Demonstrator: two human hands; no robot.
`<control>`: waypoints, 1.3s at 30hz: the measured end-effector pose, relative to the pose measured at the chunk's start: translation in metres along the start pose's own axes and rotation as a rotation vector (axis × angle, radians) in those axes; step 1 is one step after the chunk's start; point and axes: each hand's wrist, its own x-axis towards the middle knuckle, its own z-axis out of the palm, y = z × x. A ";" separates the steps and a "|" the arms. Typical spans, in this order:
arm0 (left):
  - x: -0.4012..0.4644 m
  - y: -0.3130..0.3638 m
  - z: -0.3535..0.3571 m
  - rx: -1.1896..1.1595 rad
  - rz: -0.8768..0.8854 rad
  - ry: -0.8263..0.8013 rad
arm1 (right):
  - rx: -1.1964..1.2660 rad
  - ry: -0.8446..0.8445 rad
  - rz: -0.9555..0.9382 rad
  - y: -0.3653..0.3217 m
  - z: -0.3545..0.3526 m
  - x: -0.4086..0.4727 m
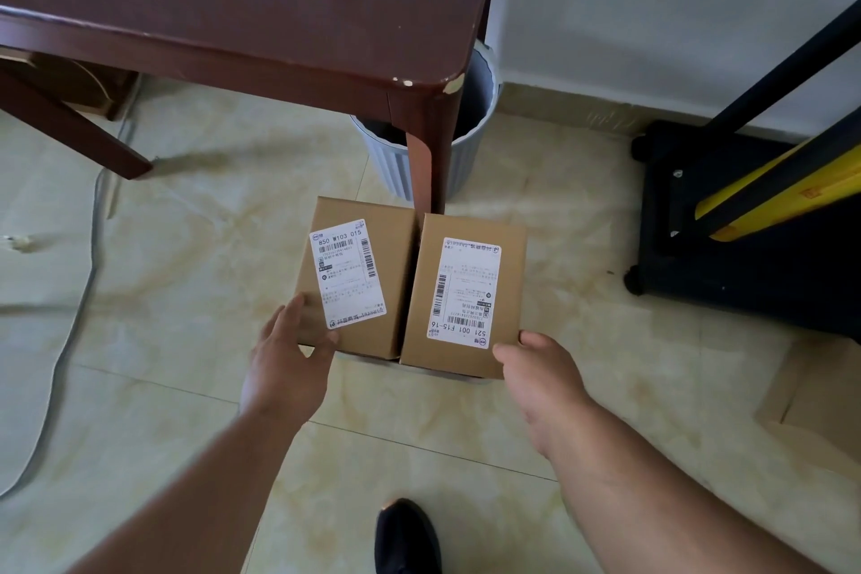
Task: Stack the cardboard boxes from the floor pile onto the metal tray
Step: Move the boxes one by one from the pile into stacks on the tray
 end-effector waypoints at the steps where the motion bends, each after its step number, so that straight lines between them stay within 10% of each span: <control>1: -0.001 0.002 -0.001 -0.003 -0.005 0.004 | 0.003 -0.001 -0.005 0.002 -0.002 0.000; 15: -0.069 0.107 0.019 -0.056 0.274 0.003 | 0.058 -0.032 0.020 0.021 -0.062 0.003; 28: -0.194 0.246 0.171 -0.171 0.145 -0.549 | 0.324 0.028 0.005 0.091 -0.249 0.027; 39: -0.308 0.334 0.306 -0.059 0.145 -0.693 | 0.470 0.217 0.113 0.200 -0.418 0.055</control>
